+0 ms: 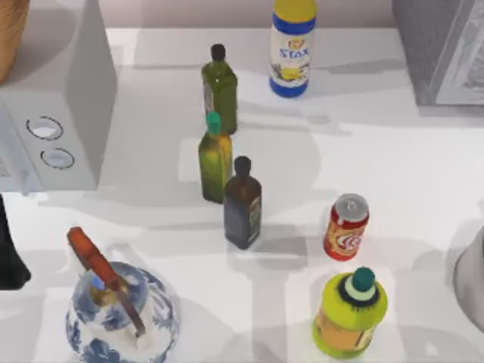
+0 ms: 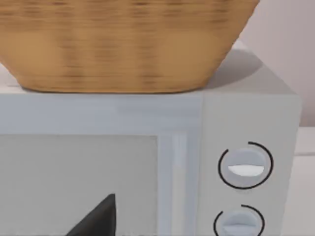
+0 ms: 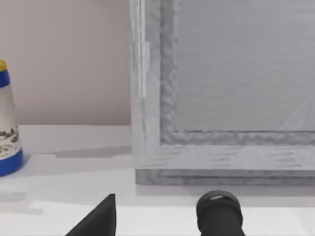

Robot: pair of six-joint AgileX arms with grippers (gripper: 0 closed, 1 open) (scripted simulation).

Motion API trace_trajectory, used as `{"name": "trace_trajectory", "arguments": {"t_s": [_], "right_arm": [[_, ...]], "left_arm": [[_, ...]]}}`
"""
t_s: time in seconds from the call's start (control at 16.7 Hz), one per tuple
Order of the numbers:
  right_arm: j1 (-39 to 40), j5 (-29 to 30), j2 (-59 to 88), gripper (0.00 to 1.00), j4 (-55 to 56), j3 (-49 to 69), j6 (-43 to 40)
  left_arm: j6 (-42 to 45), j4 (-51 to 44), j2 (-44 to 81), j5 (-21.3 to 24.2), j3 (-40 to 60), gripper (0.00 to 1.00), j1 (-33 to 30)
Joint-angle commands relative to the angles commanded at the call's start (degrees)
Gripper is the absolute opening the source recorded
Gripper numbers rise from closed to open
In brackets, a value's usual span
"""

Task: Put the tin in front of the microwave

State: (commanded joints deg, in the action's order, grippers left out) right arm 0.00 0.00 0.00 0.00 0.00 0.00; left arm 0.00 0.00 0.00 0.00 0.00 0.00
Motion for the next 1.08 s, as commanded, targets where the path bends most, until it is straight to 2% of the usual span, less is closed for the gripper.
{"name": "trace_trajectory", "arguments": {"t_s": [0.24,0.48,0.72,1.08], "right_arm": [[0.0,0.0,0.0,1.0,0.0,0.0,0.0],[0.0,0.0,0.0,1.0,0.0,0.0,0.0],[0.0,0.0,0.0,1.0,0.0,0.0,0.0],[0.0,0.0,0.0,1.0,0.0,0.0,0.0]], "left_arm": [[-0.1,-1.4,1.4,0.1,1.7,1.0,-1.3],[-0.6,-8.8,11.0,0.1,12.2,1.0,-7.2],[-1.4,-20.5,30.0,-0.2,31.9,1.0,-15.2],[-3.2,-43.1,71.9,0.1,69.4,1.0,-27.9]]}}
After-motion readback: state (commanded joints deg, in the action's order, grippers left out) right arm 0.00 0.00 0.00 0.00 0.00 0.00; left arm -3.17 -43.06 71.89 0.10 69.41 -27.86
